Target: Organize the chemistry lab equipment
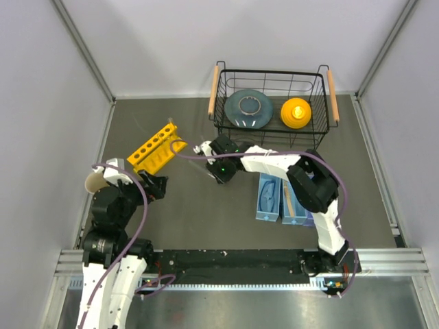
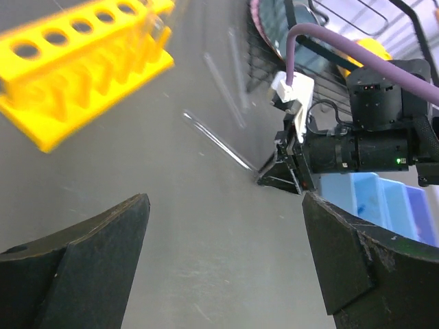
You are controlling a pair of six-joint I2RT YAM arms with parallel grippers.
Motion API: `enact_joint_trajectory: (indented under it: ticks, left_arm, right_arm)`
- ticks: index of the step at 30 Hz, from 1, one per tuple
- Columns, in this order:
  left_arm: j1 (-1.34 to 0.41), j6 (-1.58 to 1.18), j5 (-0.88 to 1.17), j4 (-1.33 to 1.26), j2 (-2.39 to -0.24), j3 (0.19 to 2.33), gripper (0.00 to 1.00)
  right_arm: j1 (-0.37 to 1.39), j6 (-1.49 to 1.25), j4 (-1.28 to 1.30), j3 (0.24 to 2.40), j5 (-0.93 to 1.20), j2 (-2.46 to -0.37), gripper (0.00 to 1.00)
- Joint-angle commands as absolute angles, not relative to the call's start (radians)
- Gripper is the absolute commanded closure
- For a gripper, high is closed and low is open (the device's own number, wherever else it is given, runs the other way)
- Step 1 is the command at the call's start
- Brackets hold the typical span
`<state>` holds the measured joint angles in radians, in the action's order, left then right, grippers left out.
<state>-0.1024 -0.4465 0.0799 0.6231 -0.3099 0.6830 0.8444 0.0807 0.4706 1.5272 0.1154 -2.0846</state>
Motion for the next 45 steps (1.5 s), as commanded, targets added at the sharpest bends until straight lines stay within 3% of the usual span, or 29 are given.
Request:
enact_joint_trajectory:
  ticks: [1,8,19,22,23,26,29,31,35,45]
  left_arm:
    - [-0.098,-0.722,0.311,0.546,-0.295,0.554,0.01]
    - [-0.098,-1.034,0.468,0.365,-0.190,0.281,0.01]
    - [-0.100,-1.002,0.431,0.478,-0.250,0.354,0.01]
    - [-0.100,-0.986,0.401,0.506,-0.256,0.376,0.01]
    - [-0.100,-0.982,0.390,0.534,-0.261,0.388,0.01]
    - [-0.100,-0.968,0.368,0.555,-0.276,0.402,0.01]
    - [-0.100,-0.976,0.362,0.555,-0.307,0.399,0.01]
    - [-0.100,-0.991,0.357,0.558,-0.340,0.396,0.01]
    - [-0.100,-1.022,0.368,0.563,-0.394,0.379,0.01]
    - [-0.100,-1.084,0.480,0.284,-0.442,0.284,0.01]
  right_arm:
    - [0.856,0.163,0.526,1.428,0.189,-1.951,0.79]
    - [0.856,0.233,0.534,1.309,0.195,-1.858,0.80]
    - [0.859,0.287,0.554,1.315,0.137,-1.917,0.70]
    - [0.870,0.301,0.563,1.322,0.120,-1.934,0.66]
    - [0.873,0.305,0.564,1.325,0.111,-1.937,0.60]
    - [0.891,0.314,0.571,1.335,0.083,-1.956,0.59]
    - [0.907,0.311,0.575,1.345,0.071,-1.974,0.66]
    - [0.907,0.304,0.580,1.351,0.077,-1.977,0.77]
    - [0.907,0.292,0.594,1.359,0.121,-1.939,0.88]
    - [0.907,0.293,0.612,1.295,0.549,-1.727,0.89]
